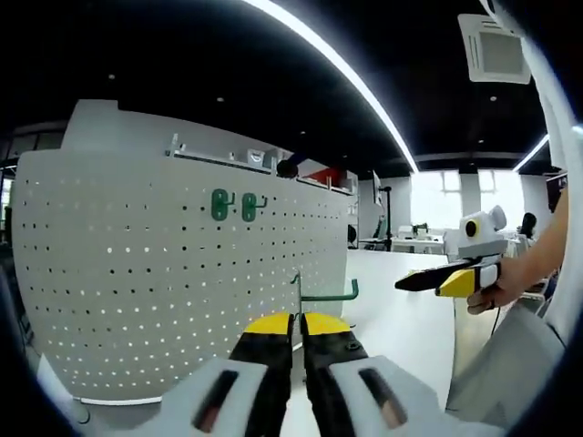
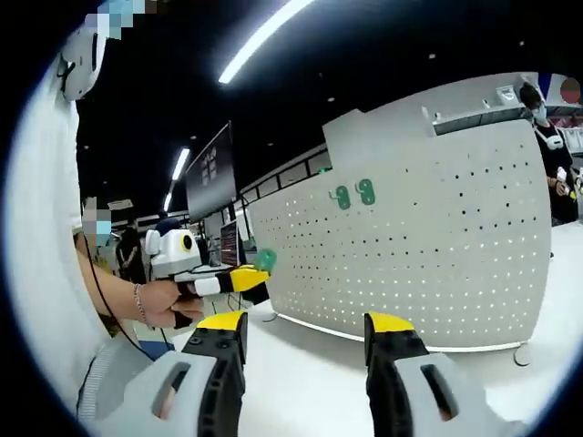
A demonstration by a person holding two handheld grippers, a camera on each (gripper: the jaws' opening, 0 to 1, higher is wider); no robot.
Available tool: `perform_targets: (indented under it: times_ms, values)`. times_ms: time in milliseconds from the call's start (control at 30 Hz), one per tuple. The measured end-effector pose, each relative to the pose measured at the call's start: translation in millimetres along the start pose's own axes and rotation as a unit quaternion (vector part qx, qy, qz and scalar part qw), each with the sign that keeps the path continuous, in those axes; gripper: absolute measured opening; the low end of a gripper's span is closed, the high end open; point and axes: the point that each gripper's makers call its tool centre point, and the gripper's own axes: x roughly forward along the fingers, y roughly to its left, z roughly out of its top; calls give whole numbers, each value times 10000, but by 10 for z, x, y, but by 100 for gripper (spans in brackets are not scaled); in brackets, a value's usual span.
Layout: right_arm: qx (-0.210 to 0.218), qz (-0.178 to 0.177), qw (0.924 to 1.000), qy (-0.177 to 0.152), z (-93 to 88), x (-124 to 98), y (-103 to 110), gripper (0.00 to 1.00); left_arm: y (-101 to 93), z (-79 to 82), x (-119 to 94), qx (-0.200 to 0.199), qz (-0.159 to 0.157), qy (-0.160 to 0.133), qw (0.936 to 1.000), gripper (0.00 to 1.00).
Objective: Insert the hook assembly into the mounting plate slot until the hook locks in place.
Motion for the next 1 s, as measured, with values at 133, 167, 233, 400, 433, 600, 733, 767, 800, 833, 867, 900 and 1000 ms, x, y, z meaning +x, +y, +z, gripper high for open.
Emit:
perform_targets:
  times_ms: [133,167,233,400,433,600,733,767,800,833,867,900,1000]
  values:
    - [13,137,9999,-16,28,109,51,49,-14,-3,-6,-11,-2,4,10000,3]
    - [27,183,9998,-20,37,146,67,49,-18,-2,-8,-2,0,5,10000,3]
    - [55,262,9996,-50,55,202,99,48,-25,-1,-11,4,8,9,10000,3]
    - [114,389,9991,-80,81,346,170,47,-35,5,-16,-5,14,4,10000,3]
    - [139,429,9989,-85,84,380,192,47,-39,3,-17,-5,15,6,10000,3]
    - [209,554,9982,-108,96,510,270,47,-39,7,-18,0,22,0,10000,3]
    - [282,639,9975,-126,104,580,319,45,-49,14,-17,5,25,-8,10000,3]
    - [337,661,9971,-147,113,601,333,45,-52,16,-17,6,25,-10,10000,3]
    - [377,668,9969,-165,120,614,339,45,-52,17,-16,9,27,-11,10000,3]
    - [399,674,9968,-177,125,628,345,45,-50,16,-16,3,29,-11,10000,3]
    - [433,687,9965,-184,129,647,354,44,-52,16,-16,2,29,-13,10000,3]
    - [460,698,9963,-177,127,658,363,43,-54,17,-15,5,30,-12,10000,3]
    - [514,715,9959,-224,141,688,384,40,-55,19,-17,-1,37,-19,10000,3]
